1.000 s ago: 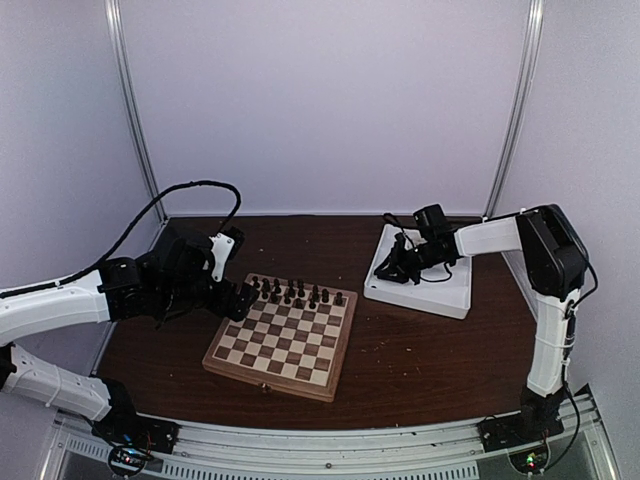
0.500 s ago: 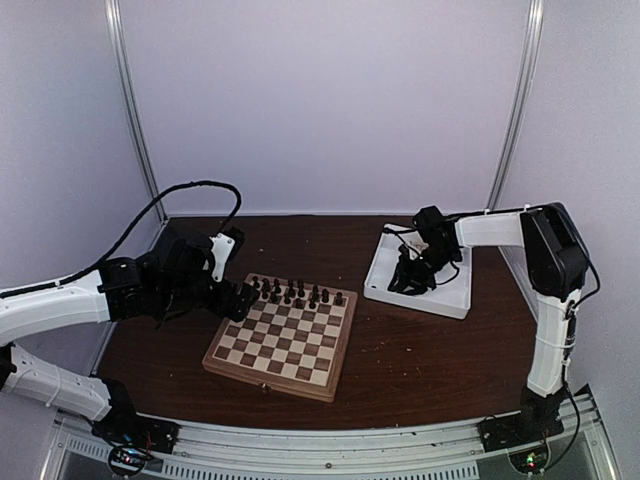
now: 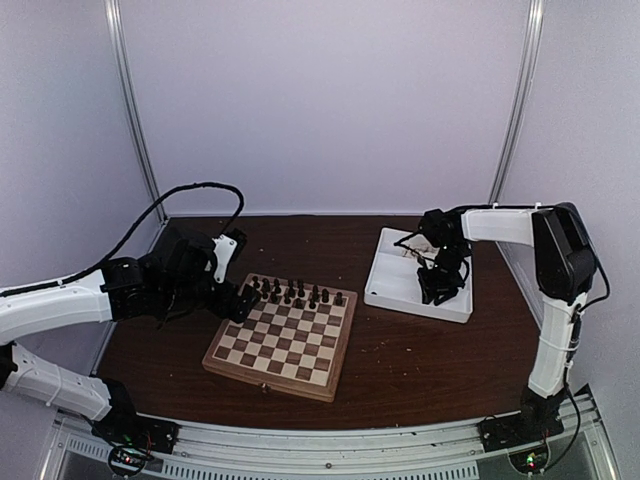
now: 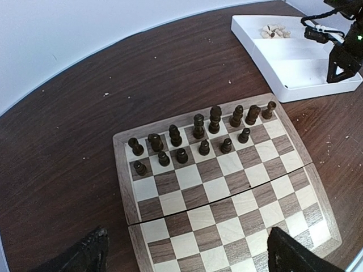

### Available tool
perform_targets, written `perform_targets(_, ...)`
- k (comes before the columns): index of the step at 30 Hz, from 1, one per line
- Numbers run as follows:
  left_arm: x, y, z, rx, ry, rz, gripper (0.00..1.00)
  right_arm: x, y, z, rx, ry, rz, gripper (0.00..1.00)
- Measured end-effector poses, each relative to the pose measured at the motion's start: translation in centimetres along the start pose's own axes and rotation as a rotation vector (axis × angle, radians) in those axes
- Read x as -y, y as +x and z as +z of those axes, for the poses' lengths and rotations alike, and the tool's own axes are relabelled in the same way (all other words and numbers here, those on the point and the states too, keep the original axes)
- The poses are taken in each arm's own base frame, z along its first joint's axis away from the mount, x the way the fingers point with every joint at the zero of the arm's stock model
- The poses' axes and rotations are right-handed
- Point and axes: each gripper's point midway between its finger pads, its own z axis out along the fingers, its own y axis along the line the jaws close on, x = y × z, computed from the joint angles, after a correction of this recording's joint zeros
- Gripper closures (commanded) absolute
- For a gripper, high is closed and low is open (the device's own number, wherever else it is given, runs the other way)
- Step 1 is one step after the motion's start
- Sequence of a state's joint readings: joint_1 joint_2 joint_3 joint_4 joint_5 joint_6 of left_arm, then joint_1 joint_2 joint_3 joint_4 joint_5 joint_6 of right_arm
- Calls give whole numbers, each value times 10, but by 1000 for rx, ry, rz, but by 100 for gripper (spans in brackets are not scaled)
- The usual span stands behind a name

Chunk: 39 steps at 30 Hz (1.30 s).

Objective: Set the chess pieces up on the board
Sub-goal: Adjust the storage box at the center of the board.

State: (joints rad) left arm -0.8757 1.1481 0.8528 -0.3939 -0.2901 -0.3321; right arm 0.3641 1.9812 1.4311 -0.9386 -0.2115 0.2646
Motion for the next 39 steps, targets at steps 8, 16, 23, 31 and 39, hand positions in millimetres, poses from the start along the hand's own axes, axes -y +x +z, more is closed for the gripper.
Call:
perform_targets(8,3,4,5,-20,8,5,2,41,24,-21,-44,220,-35,66)
perform_targets(16,4,4,6,-22,11,6,2,61,23,-49,8,339,-69,59)
perform_targets(23,5,5,10,-33,12,9,2,49,-8,-97,232,305,-156,36)
perform_targets(31,8,-5,10,-20,18,5,2,18,-38,-70,221,227,-294,35)
perform_targets(39,8,-6,10,-20,18,5,2,2,-43,-27,156,220,-434,35)
